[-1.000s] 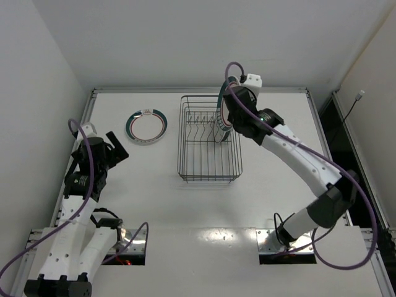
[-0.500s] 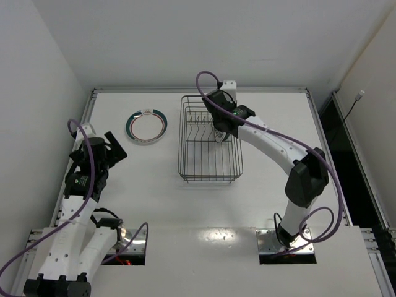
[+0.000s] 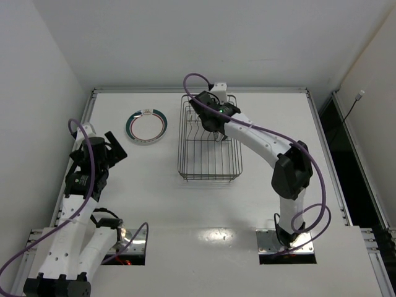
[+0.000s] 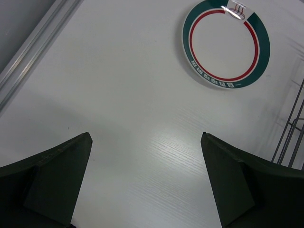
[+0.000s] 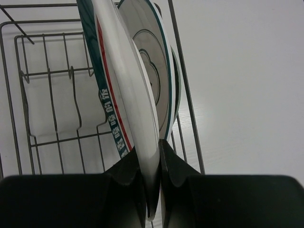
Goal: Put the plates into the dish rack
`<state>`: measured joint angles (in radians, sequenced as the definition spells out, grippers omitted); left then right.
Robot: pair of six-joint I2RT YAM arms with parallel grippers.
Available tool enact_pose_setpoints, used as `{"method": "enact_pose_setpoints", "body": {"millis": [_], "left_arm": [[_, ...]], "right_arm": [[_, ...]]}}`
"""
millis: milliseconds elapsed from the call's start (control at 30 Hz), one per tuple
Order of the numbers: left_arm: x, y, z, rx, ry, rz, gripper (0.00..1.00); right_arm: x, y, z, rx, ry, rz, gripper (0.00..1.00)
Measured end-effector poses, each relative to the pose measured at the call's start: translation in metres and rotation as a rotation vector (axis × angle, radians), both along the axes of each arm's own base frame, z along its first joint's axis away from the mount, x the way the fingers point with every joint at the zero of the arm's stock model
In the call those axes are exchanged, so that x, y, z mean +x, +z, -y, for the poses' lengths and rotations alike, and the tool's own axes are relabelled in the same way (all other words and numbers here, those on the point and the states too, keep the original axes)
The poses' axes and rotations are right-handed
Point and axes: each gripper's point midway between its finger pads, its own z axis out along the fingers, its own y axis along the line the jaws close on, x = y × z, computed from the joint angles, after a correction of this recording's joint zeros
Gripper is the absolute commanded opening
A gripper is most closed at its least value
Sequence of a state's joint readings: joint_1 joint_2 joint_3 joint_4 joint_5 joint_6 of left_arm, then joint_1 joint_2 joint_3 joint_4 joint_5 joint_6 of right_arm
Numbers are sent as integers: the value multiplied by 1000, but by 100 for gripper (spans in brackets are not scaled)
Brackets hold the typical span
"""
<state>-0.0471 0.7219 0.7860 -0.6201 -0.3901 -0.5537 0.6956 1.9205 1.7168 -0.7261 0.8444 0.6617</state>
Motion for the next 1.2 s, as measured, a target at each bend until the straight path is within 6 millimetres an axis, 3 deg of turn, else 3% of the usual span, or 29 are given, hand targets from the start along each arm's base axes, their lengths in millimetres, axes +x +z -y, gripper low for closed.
{"method": "enact_pose_setpoints", "body": {"millis": [200,467,733,800,1067,1200], "left_arm": [[0,-3,0,0,0,-8,99],[1,-5,0,1,0,-19,99],[1,-6,0,1,0,-21,99],[1,-6,0,1,0,-21,99],[1,-6,0,1,0,-21,99],[1,-6,0,1,0,-21,99]], "right_arm": [[2,-2,-3,-1,-60,13,0],[-20,-8,-10,-101,-74,5,0],[-9,11,-8,-104,-109,48,0],[-2,6,-8,-106,-116,43,0],[29,-46,-10,-36,-98,-64,0],[36,-57,-8,6,-89,-90,7]]}}
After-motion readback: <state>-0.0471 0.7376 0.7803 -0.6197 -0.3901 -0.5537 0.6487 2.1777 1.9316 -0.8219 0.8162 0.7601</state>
